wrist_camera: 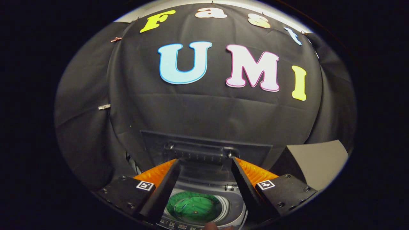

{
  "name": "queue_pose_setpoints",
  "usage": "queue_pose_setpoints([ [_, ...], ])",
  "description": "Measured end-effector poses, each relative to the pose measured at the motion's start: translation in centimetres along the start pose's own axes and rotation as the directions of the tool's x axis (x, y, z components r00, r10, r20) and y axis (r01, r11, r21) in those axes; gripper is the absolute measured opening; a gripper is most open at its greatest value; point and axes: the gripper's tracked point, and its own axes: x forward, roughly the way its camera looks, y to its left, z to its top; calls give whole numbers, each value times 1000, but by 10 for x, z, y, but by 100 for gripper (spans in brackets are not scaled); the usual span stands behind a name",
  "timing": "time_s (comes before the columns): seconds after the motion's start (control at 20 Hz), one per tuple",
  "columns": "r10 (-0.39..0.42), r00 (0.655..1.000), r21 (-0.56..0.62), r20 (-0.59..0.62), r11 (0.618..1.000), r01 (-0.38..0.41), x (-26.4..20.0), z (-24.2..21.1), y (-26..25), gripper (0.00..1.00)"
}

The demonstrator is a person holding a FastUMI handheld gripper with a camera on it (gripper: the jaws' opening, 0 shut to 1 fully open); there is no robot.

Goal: Put the clothes into the washing machine and then close the washing machine lid.

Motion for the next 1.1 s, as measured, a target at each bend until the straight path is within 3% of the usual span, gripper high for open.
queue_pose_setpoints([
  [0.35, -17, 997, 35, 77, 999, 15, 44, 52, -11, 100],
  [0.6, -41, 998, 101, 43, 994, 36, 79, 55, -15, 100],
  [0.8, -64, 997, 83, 37, 995, 61, 107, 55, -23, 100],
  [1.1, -39, 998, 96, -40, 994, 43, 141, 34, -11, 100],
])
